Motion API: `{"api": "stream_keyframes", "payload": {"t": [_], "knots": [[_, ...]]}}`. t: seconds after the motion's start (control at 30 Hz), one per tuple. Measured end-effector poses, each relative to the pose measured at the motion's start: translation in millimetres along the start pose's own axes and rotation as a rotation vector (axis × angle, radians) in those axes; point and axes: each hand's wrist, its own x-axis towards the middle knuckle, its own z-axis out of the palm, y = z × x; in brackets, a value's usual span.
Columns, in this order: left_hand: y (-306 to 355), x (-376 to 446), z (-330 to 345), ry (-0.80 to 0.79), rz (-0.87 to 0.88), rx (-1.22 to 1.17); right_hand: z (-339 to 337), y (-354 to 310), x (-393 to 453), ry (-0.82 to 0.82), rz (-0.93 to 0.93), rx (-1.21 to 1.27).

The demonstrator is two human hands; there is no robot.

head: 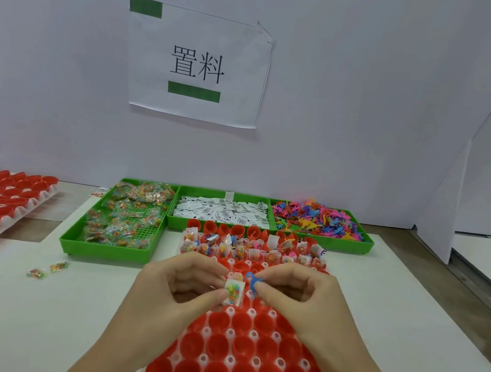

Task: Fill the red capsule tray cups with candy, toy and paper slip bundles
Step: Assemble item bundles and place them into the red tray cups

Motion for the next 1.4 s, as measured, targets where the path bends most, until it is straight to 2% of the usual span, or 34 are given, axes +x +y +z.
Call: {"api": "stream_keyframes", "payload": {"t": [0.17, 0.33, 0.57, 0.83, 1.0, 1.1, 1.23, 1.4], "knots": [[-4, -2, 7, -0.082, -0.014, 0.028, 9, 0, -13, -0.053, -0.031, -0.027], [-9, -3, 9, -0.078, -0.039, 0.059, 8, 1, -19, -0.107, -0.032, -0.051], [-8, -3, 6, -0.051, 0.043, 0.159, 8, -1, -19, -0.174, -0.018, 0.011], [-14, -7, 21, -0.035, 0.062, 0.111, -8, 2, -14, -0.155, -0.092, -0.159], [-12, -9, 28, -0.064, 0.055, 0.095, -22, 3, -8, -0.211, -0.142, -0.235], [-11, -5, 30, -0.028, 0.073, 0.086, -45, 9, 4, -0.075, -0.138, -0.204], [-10, 3, 35, -0.021, 0.098, 0.171, -84, 28, 19, 0.161, -0.040, -0.229], [-5, 34, 59, -0.121, 0.184, 0.357, -107, 54, 28, 0.231, 0.048, -0.418]]}}
